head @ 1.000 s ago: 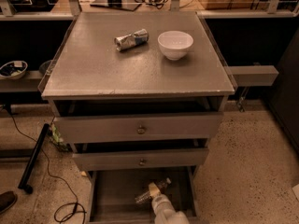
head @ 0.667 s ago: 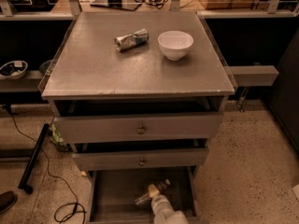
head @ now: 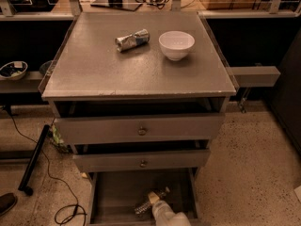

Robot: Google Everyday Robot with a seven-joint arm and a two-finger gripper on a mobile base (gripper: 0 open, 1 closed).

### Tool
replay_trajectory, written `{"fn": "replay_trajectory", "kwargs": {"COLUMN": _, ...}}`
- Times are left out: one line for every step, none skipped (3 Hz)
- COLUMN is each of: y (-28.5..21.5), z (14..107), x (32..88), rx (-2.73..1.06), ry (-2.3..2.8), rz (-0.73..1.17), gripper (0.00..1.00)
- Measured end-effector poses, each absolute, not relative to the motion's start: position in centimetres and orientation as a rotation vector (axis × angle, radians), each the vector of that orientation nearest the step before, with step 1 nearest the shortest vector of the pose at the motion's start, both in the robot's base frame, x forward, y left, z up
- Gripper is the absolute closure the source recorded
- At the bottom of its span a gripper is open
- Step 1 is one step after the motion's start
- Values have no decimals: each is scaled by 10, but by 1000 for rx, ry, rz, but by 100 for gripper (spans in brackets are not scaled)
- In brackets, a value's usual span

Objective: Place water bottle into bottom drawer

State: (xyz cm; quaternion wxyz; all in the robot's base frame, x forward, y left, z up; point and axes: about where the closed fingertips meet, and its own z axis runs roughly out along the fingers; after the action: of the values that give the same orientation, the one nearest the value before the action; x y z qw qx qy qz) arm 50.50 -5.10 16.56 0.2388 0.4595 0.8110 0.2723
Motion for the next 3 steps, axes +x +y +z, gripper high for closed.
{"fn": "replay_trajectory", "kwargs": {"y": -50, "z": 168, "x": 504, "rx": 1258, "ry": 2234, "rz": 747, "gripper": 100}}
{"fn": "replay_trajectory", "kwargs": {"y": -49, "z": 179, "x": 507, "rx": 1221, "ry": 2277, "rz": 725, "gripper": 100}}
{"fn": "replay_trajectory", "kwargs": {"y": -46, "z": 175, "x": 510, "rx": 1226, "ry": 2289, "rz": 722, "gripper": 100}}
